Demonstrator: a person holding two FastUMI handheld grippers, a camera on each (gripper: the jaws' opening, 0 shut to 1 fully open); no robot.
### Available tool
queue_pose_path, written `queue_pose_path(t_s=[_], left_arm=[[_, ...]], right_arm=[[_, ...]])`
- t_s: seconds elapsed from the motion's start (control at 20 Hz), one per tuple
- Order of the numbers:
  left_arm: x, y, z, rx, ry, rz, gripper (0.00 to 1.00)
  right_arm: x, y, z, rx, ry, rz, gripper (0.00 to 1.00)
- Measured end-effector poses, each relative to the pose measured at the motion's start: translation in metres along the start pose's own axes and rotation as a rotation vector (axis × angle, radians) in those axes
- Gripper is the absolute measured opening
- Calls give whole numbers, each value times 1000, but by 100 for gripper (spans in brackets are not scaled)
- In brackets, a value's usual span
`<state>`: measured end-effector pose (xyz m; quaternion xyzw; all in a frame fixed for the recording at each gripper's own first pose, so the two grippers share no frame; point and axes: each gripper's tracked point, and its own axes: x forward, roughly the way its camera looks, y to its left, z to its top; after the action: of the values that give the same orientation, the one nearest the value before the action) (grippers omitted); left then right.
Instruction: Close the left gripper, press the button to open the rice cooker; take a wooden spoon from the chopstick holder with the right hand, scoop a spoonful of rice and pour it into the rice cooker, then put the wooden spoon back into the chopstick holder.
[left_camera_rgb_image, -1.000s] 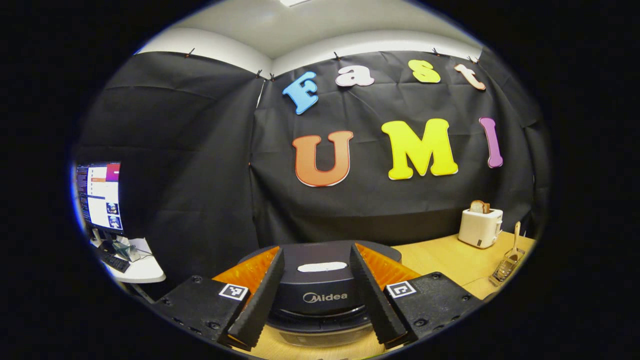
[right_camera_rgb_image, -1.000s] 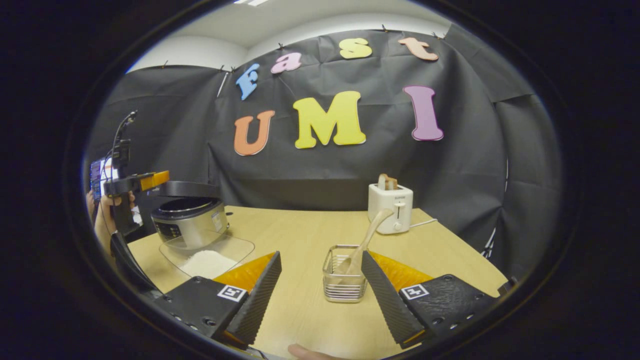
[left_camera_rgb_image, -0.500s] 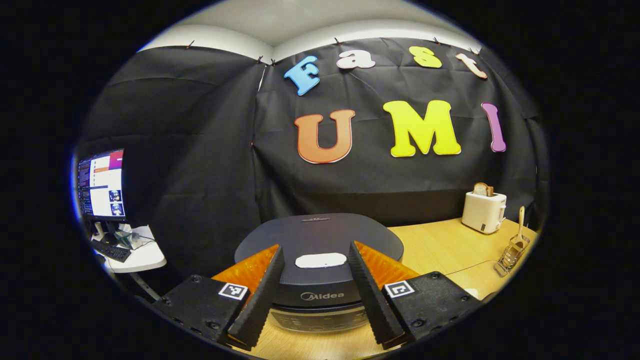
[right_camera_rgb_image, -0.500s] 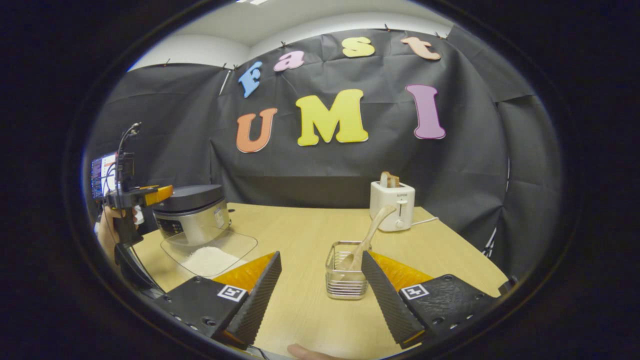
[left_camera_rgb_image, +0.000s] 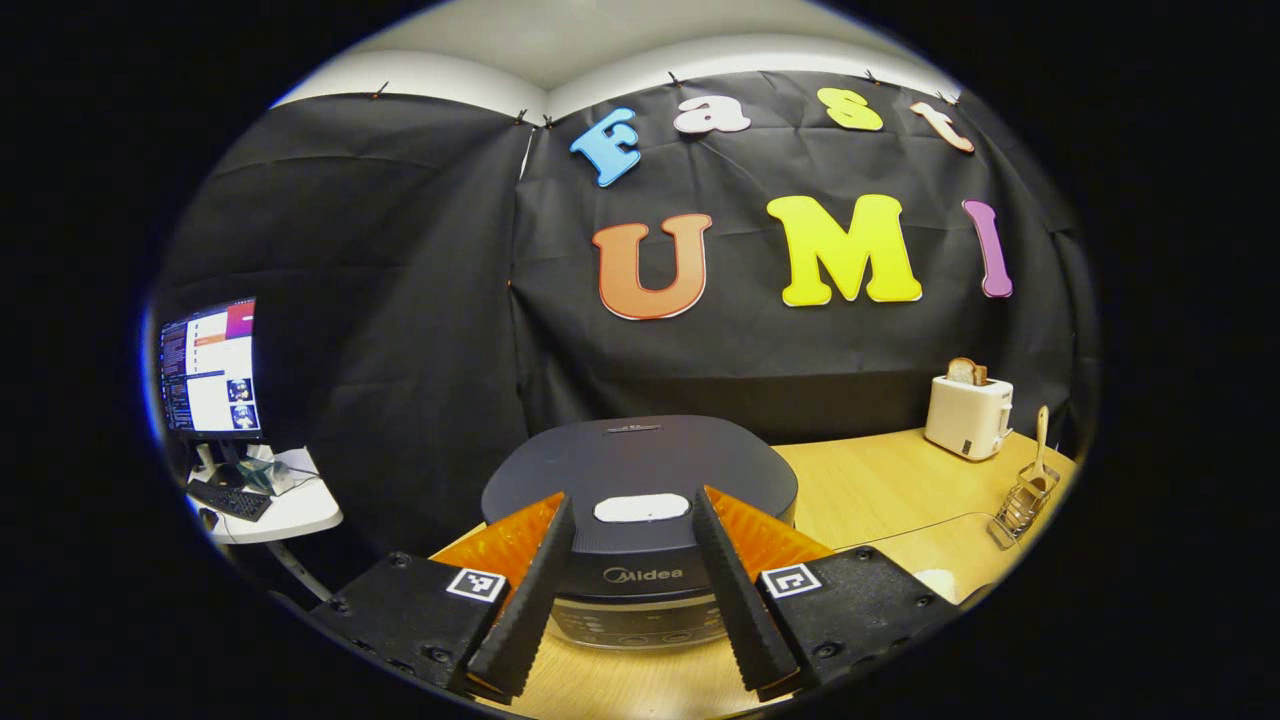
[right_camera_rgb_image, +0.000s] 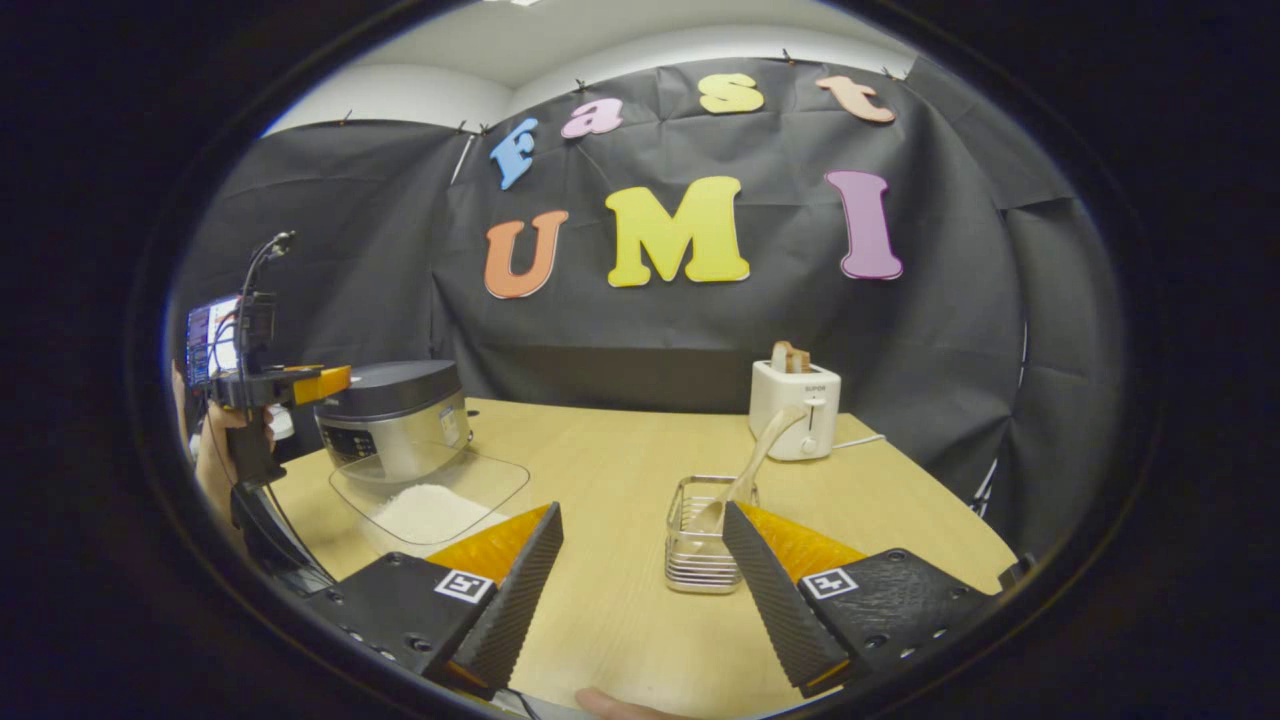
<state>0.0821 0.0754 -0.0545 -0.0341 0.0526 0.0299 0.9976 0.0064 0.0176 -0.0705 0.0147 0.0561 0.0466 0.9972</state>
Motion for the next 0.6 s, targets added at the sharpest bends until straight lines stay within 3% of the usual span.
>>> queue_pose_path(t_s=[0.2,0.5,0.6], left_arm=[[-26,-16,-2,-13,24,-31,78],[-75,-51,11,-32,-29,-120,75],[-91,-63,10,-49,-40,-149,93]], right_arm=[[-11,-3,10,-31,-38,-34,96],[-32,-12,24,-86,-107,-100,96],[-37,-16,21,-84,-110,-107,96]])
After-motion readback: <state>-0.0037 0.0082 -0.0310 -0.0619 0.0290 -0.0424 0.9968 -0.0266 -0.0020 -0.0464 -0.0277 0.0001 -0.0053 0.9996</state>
